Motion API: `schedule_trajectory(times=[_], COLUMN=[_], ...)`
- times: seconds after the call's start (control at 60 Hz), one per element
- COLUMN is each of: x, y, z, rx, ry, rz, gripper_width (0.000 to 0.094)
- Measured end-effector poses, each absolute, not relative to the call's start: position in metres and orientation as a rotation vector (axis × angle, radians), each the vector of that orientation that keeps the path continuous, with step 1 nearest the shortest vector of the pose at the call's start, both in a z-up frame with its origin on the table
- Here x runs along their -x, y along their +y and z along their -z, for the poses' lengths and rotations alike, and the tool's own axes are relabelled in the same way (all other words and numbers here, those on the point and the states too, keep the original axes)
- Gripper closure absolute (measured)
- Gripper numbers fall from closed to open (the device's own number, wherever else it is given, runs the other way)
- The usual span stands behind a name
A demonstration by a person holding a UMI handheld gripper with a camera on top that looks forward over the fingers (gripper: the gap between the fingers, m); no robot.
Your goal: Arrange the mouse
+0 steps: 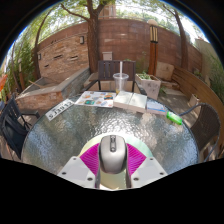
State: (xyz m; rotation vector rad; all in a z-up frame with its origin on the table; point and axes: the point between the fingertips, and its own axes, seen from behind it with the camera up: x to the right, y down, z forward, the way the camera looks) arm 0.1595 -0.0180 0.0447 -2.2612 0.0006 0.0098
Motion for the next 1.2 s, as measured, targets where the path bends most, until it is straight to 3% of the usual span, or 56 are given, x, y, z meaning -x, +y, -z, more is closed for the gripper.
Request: schedule_trajectory(times=[0.083,0.183,0.267,0.317,0.717,0.95,1.2], x=[-0.170,-0.174,-0.173,-0.171,-0.136,-0.113,-0.106], y=[-0.024,-0.036,-0.041,-0.046,-0.187,-0.267,-0.290], z=[-0.008,0.005,-0.017,-0.036,-0.179,-0.215,-0.231], rx=[2.319,2.371,2.331,2.315,2.185,2.160,2.132], ry=[0.002,-0.003,-0.016,-0.019,0.001,-0.006,-0.018], rz=[-0.020,-0.043,-0.036,-0.024,0.087,0.116,0.132], gripper_width=[0.0501,0.0380,0.0065,0.0101,0.0078,0.0069,0.0079])
